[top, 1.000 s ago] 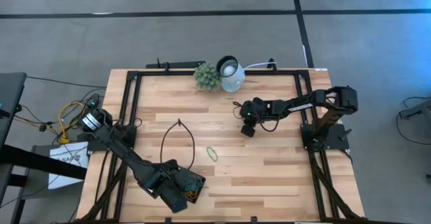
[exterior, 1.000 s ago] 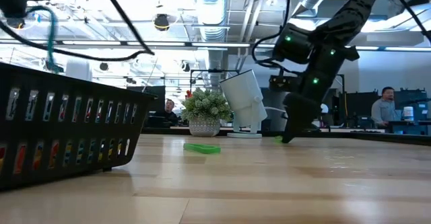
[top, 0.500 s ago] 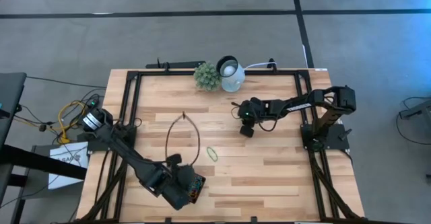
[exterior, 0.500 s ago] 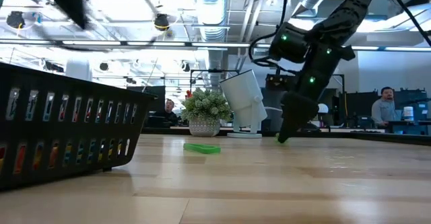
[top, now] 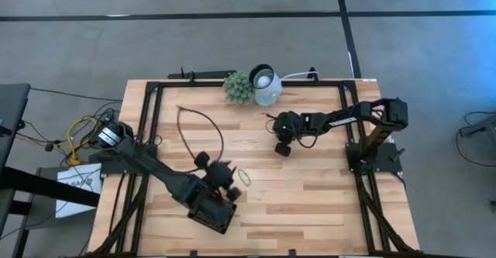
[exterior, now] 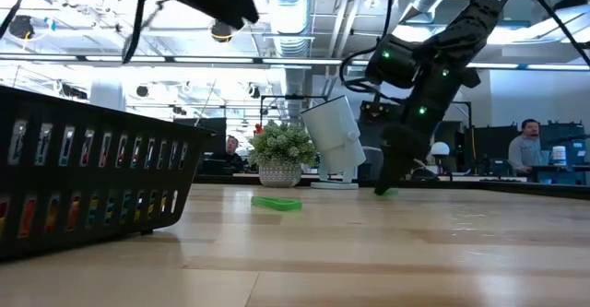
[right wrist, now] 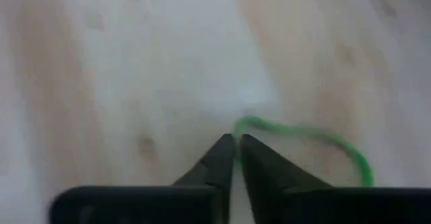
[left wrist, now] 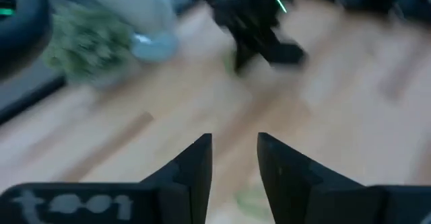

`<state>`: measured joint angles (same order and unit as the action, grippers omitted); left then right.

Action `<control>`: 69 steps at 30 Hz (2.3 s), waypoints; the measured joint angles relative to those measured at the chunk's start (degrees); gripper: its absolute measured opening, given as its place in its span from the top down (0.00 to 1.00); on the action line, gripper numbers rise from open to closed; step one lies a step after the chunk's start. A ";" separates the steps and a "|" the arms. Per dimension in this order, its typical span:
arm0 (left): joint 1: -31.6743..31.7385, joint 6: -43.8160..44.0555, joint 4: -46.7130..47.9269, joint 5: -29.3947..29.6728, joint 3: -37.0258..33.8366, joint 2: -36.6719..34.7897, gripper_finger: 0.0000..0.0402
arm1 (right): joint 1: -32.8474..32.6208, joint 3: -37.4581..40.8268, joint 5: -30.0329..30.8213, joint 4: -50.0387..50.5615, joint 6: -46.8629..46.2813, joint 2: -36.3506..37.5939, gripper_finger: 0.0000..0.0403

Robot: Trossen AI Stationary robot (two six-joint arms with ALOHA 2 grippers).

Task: Pick and place items into bin
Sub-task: Put the green rubber band into the black bin

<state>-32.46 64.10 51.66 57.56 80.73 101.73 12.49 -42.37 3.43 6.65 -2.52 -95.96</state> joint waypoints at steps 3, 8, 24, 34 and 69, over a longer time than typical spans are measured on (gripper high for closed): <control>1.23 2.76 -0.03 4.72 0.04 0.37 0.73 | -0.85 0.00 -1.76 -2.29 0.63 -1.14 0.98; 3.64 2.54 -1.04 5.82 -0.13 3.36 0.73 | -2.93 0.07 -2.31 -6.13 -1.81 -1.42 0.99; 5.84 3.42 -11.27 16.09 0.00 21.35 0.73 | -12.65 -4.28 -19.84 -12.55 -3.57 11.14 1.00; 4.22 -5.83 -19.29 24.24 0.04 22.08 0.73 | -18.99 -4.21 -21.13 -13.06 -6.18 11.02 1.00; 1.34 -44.25 -56.23 20.29 0.04 22.08 0.73 | -19.89 -4.28 -18.55 -17.82 -4.57 10.47 1.00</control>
<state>-31.12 19.86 -4.58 77.85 80.77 123.81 -7.40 -46.65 -15.11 -11.17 -7.09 -85.49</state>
